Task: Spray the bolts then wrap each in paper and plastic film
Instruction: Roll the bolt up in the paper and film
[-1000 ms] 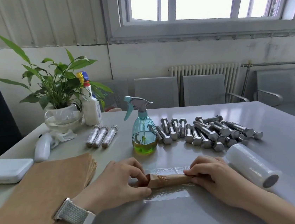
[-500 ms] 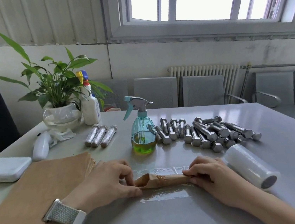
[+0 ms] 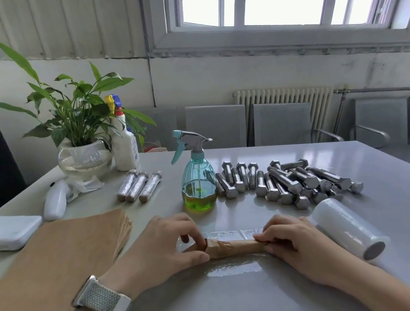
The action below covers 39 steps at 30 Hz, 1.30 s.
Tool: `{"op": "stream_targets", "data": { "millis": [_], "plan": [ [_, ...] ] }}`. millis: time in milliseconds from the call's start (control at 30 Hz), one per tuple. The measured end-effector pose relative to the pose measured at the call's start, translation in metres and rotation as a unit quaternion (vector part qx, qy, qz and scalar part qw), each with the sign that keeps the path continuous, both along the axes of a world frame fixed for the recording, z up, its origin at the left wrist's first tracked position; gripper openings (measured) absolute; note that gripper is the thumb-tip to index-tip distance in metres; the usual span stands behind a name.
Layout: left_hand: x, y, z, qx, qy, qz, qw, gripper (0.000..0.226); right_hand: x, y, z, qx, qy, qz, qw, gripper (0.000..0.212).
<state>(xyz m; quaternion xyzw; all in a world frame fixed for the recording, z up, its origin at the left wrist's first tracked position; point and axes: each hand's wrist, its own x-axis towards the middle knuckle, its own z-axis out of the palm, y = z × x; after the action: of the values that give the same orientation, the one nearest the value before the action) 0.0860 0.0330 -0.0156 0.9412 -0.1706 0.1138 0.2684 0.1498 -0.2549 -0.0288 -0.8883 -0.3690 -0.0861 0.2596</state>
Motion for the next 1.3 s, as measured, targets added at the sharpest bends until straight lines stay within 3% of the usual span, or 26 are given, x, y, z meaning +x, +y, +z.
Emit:
{"op": "stream_targets", "data": {
  "millis": [200, 733, 900, 1100, 1300],
  "plan": [
    [0.000, -0.003, 0.000, -0.086, 0.057, 0.030, 0.994, 0.034, 0.001, 0.000, -0.001, -0.003, -0.003, 0.003, 1.000, 0.015],
    [0.006, -0.010, 0.001, -0.174, 0.166, 0.089, 0.967, 0.010, 0.003, -0.001, 0.000, -0.007, 0.006, 0.007, 1.000, 0.018],
    [-0.001, -0.024, -0.007, -0.134, 0.119, 0.198, 0.964, 0.006, 0.004, -0.001, -0.001, -0.003, 0.007, 0.009, 1.000, 0.018],
    [0.004, -0.024, 0.005, -0.158, 0.194, 0.158, 0.955, 0.008, 0.005, -0.001, -0.002, -0.001, 0.007, 0.014, 1.000, 0.017],
    [0.017, -0.028, 0.019, -0.015, 0.234, 0.160, 0.959, 0.008, 0.007, -0.002, -0.003, 0.009, 0.005, 0.021, 1.000, 0.017]
  ]
}}
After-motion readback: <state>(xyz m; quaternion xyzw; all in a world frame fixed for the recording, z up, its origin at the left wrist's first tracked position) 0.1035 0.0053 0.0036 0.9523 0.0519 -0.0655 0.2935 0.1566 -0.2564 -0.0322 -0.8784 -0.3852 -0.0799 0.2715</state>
